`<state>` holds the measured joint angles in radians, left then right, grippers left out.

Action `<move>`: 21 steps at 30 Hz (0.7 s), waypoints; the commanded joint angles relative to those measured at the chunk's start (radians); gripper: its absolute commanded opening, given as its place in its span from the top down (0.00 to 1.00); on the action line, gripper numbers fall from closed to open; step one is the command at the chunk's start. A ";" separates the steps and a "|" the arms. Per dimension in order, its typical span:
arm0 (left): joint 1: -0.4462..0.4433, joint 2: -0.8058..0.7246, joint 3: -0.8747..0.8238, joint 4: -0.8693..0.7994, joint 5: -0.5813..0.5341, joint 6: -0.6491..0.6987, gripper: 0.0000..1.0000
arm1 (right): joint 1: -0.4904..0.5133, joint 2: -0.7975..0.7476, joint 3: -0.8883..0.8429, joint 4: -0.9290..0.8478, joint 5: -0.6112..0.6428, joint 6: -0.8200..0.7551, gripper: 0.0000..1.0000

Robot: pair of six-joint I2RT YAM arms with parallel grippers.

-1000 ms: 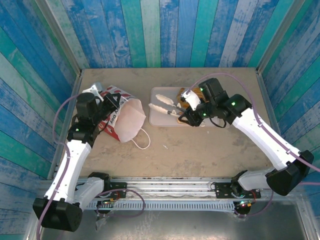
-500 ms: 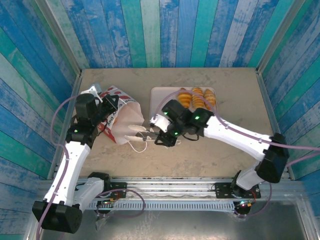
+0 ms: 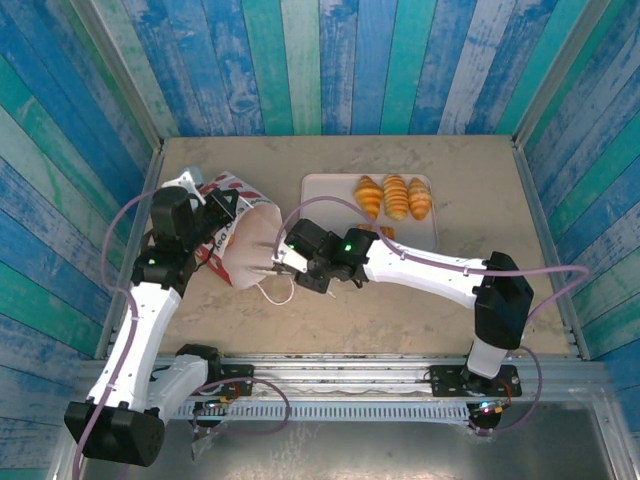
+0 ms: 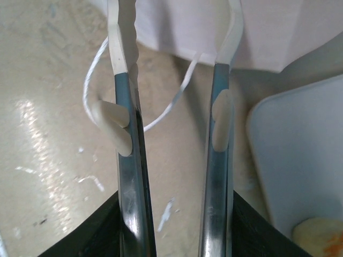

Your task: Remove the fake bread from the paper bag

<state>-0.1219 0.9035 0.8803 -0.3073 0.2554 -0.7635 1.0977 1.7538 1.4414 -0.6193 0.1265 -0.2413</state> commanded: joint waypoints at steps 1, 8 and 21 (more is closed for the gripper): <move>-0.002 0.011 0.025 0.025 0.021 -0.001 1.00 | 0.009 0.028 0.054 0.091 0.062 -0.044 0.53; -0.003 0.026 0.025 0.043 0.044 -0.005 1.00 | 0.018 0.121 0.135 0.095 0.110 -0.120 0.51; -0.002 0.028 0.017 0.055 0.049 -0.013 1.00 | 0.038 0.274 0.248 0.120 0.192 -0.225 0.51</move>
<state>-0.1219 0.9276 0.8803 -0.2832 0.2920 -0.7784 1.1255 2.0060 1.6428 -0.5346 0.2775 -0.4301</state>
